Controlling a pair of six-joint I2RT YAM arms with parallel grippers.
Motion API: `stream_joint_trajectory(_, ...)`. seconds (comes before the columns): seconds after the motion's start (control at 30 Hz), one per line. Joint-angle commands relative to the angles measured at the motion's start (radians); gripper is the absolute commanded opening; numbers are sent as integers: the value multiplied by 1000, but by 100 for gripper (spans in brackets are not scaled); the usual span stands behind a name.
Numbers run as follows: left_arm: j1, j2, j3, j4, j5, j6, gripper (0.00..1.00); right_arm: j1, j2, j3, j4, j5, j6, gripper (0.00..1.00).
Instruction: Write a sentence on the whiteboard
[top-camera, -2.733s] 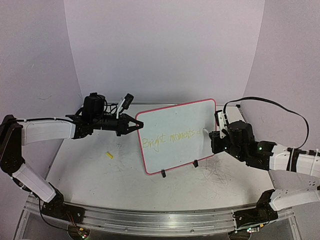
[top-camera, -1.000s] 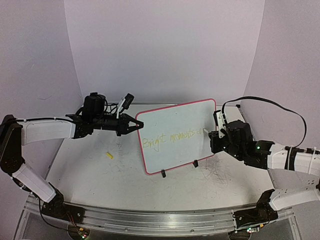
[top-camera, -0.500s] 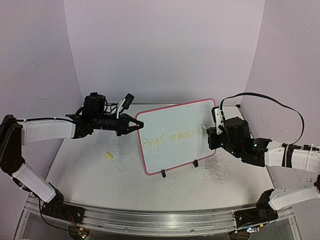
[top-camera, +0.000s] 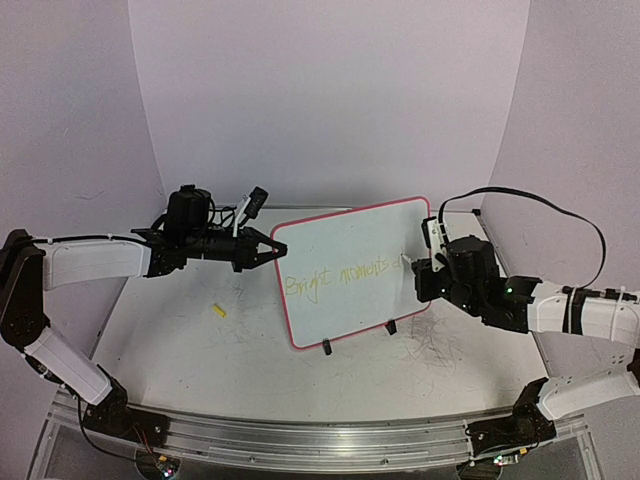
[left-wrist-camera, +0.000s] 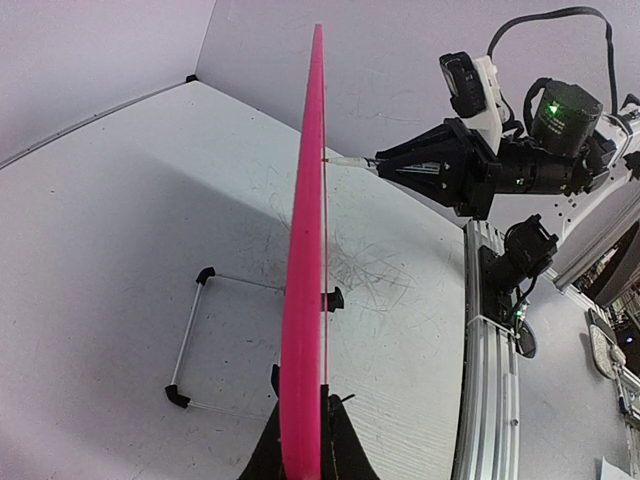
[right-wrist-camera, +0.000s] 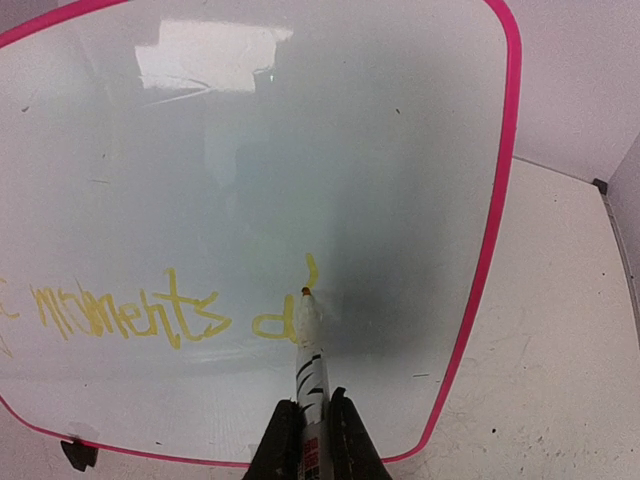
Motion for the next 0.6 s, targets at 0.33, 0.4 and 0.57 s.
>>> stream_joint_trajectory(0.33, -6, 34, 3, -93, -66, 134, 0, -4, 12, -21, -42, -30, 57, 0)
stream_joint_trajectory(0.4, -6, 33, 2, -93, -67, 134, 0, -3, 13, -21, -48, -37, 64, 0)
stream_joint_trajectory(0.57, -8, 35, 3, -94, -67, 134, 0, -4, 9, -26, -52, -40, 75, 0)
